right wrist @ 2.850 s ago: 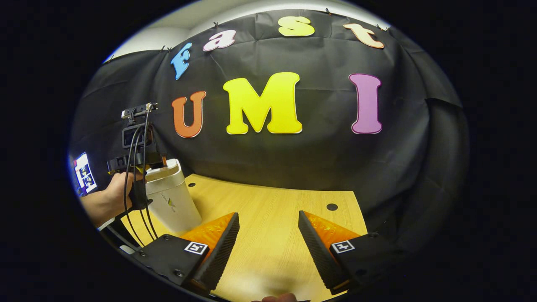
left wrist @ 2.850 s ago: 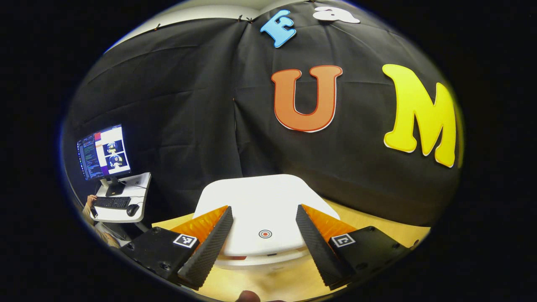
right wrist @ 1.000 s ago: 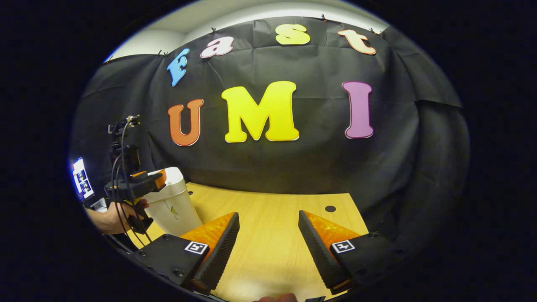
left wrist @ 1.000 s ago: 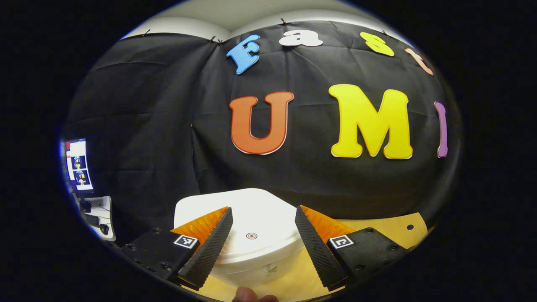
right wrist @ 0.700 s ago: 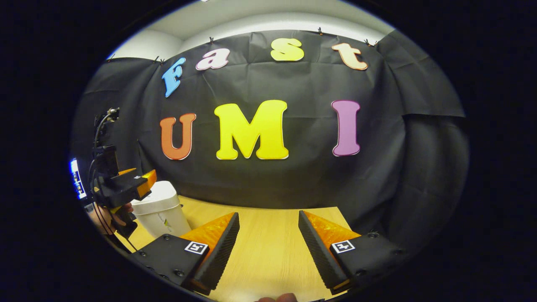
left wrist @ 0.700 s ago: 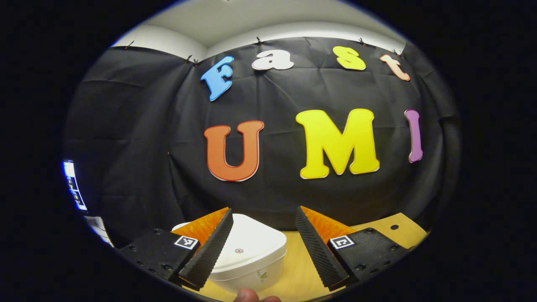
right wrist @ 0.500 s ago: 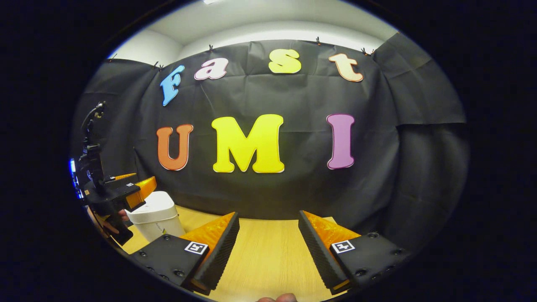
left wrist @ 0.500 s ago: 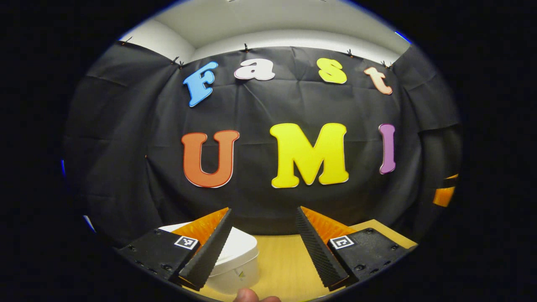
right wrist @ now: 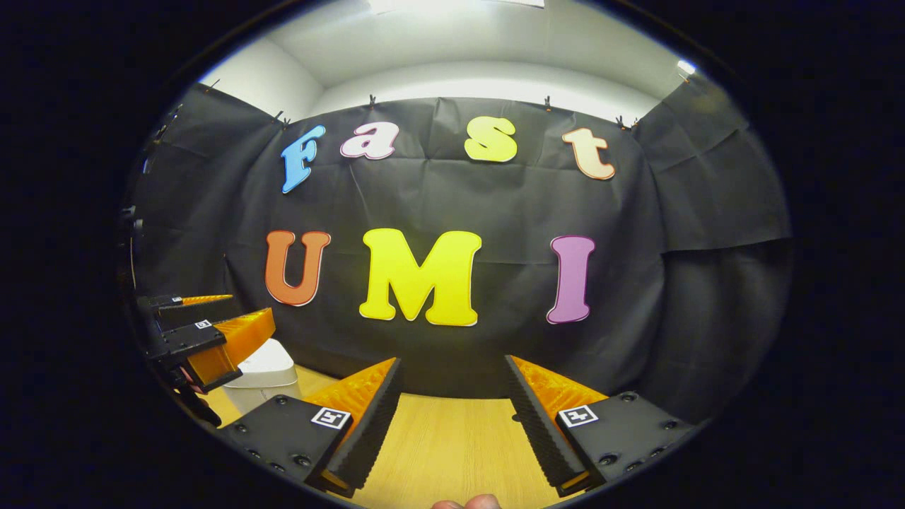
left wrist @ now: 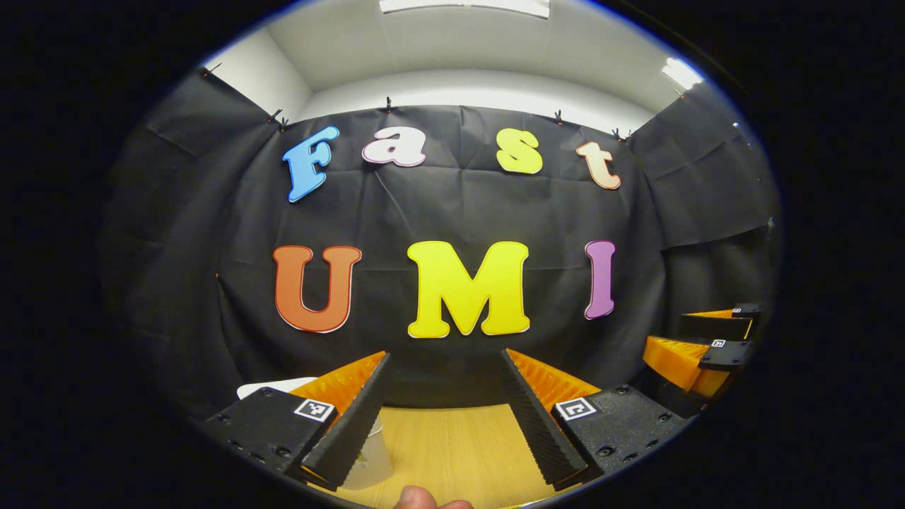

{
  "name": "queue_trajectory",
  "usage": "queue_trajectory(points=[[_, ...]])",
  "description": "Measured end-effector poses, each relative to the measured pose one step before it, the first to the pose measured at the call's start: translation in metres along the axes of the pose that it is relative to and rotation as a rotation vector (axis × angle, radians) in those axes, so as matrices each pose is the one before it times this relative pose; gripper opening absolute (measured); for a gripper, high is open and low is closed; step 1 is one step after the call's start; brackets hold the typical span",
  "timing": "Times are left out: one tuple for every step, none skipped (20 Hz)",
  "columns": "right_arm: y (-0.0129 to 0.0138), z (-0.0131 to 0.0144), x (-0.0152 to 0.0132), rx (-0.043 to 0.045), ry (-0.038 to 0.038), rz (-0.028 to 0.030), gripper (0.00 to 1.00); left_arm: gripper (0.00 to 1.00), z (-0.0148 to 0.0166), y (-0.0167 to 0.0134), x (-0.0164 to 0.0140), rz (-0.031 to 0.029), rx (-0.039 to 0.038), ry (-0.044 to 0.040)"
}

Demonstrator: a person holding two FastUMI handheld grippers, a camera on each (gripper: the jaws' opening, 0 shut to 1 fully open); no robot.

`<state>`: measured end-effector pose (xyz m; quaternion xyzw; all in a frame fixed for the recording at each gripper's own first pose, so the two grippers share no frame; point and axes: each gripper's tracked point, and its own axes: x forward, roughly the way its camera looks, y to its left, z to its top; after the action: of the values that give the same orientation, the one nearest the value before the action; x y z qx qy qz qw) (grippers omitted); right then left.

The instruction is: Press the lid of the desktop garbage bin to open it, pick up the crumpled paper on the desktop and throw it into the bin, then pick up the pop can on the desktop and drop it into the bin, and finally close the garbage bin lid.

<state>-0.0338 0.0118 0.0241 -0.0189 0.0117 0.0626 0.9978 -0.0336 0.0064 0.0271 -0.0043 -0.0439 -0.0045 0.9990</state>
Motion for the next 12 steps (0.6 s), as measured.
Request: queue_trajectory(points=[[0.00176,-0.00088,0.00011,-0.00135,-0.00286,-0.00193,0.89,0.97,-0.00242,0.00094,-0.00360,0.01031,-0.00535,0.00746],[0.00131,0.00066,-0.00208,0.00321,-0.00170,-0.00099,0.91,0.97,-0.00334,0.00083,-0.00290,0.00572,-0.00447,0.00756],[-0.00049,0.00066,-0.00095,0.00174,-0.00368,-0.00744,0.89,0.98,-0.00105,-0.00032,-0.00243,0.00349,-0.00321,0.00255],[-0.00074,-0.00029,0.00032,0.00415,-0.00179,-0.00578,0.89,0.97,-0.00054,0.00000,-0.00240,0.00242,0.00052,0.00071],[0.00080,0.00052,-0.00092,0.00314,-0.00169,-0.00358,0.89,0.97,0.00069,0.00020,-0.00094,0.00060,0.00307,0.00071],[0.00006,-0.00007,-0.00023,0.00391,-0.00139,-0.00164,0.89,0.97,0.00176,0.00153,-0.00006,0.00122,0.00330,0.00038],[0.00069,0.00117,0.00020,0.00117,-0.00349,-0.00197,0.89,0.97,-0.00133,0.00059,-0.00059,0.00068,0.00242,0.00096],[-0.00146,-0.00027,0.00060,0.00199,-0.00307,-0.00511,0.89,0.97,0.00005,0.00053,0.00070,0.00301,0.00292,0.00042],[-0.00021,0.00090,0.00030,0.00431,-0.00201,-0.00288,0.89,0.97,0.00049,0.00086,-0.00156,0.00430,0.00183,-0.00200],[0.00024,0.00060,-0.00017,0.00455,-0.00082,0.00028,0.89,0.97,-0.00021,0.00075,-0.00017,0.00224,0.00193,-0.00169],[0.00096,-0.00061,-0.00002,0.00195,0.00059,-0.00267,0.89,0.97,-0.00003,0.00015,-0.00077,0.00181,0.00217,-0.00177],[-0.00077,0.00017,-0.00005,0.00082,-0.00019,-0.00191,0.89,0.97,-0.00073,0.00074,0.00029,0.00296,0.00125,0.00231]])
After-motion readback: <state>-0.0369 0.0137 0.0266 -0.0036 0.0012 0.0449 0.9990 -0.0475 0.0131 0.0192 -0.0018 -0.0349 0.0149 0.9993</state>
